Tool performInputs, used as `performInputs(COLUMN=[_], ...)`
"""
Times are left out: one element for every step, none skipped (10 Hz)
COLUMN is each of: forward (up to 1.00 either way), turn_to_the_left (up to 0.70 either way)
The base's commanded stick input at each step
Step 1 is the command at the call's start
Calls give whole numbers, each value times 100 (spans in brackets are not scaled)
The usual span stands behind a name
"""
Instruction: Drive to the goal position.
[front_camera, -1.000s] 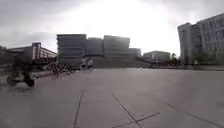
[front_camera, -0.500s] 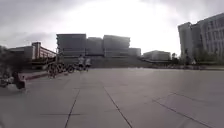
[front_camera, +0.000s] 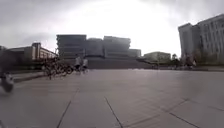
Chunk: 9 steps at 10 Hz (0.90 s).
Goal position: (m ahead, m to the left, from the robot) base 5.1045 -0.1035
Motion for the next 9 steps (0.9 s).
performInputs(forward=[85, 85, 85, 85, 85, 85, 85, 85, 85], turn_to_the_left=[0, 0, 0, 0, 0, 0, 0, 0, 0])
